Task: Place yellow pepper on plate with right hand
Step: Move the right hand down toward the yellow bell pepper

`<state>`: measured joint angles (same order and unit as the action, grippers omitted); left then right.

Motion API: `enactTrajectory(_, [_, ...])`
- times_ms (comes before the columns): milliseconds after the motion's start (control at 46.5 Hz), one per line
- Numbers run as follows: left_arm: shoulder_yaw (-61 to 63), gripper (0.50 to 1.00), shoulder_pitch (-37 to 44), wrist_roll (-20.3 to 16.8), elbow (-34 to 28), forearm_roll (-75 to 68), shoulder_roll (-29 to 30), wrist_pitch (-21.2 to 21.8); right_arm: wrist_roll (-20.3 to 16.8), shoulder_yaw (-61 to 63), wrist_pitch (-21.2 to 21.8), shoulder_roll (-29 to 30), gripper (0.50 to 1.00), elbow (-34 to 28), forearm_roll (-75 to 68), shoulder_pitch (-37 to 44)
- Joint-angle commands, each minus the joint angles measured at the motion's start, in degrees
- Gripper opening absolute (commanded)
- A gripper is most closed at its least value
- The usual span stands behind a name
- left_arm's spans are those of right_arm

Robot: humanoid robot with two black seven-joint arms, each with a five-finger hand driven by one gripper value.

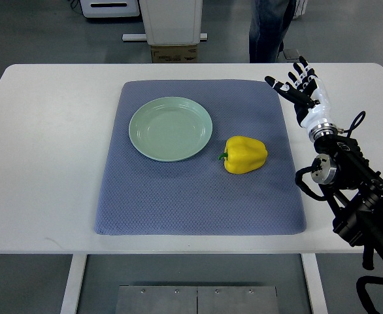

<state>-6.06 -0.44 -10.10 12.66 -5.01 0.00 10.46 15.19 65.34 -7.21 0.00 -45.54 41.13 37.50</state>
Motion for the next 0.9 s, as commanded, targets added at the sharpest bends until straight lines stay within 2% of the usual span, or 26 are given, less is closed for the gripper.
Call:
enactTrajectory(0, [0.0, 1.000, 0.0, 0.0, 0.0, 0.0, 0.0, 0.0, -0.3, -0.2, 0.1, 0.0, 1.000, -0.1, 0.0, 0.0])
enactTrajectory(151, [0.0, 1.000, 0.0, 0.0, 0.0, 0.0, 0.0, 0.0, -0.6, -3.3, 0.2, -0.5, 1.000, -0.1, 0.0, 0.1])
enactTrajectory(366, [0.0, 1.000, 0.0, 0.0, 0.0, 0.0, 0.0, 0.0, -3.2, -7.2, 1.5, -3.9, 0.998, -1.5, 0.1, 0.2])
enactTrajectory(559, [0.0, 1.000, 0.0, 0.0, 0.0, 0.0, 0.0, 0.0, -5.1, -10.8, 7.4, -9.3, 0.995, -5.3, 0.1, 0.9])
enactTrajectory(882, [0.0, 1.000, 0.0, 0.0, 0.0, 0.0, 0.0, 0.0, -4.9, -19.2, 17.5, -19.1, 0.991, -11.1, 1.9, 5.7])
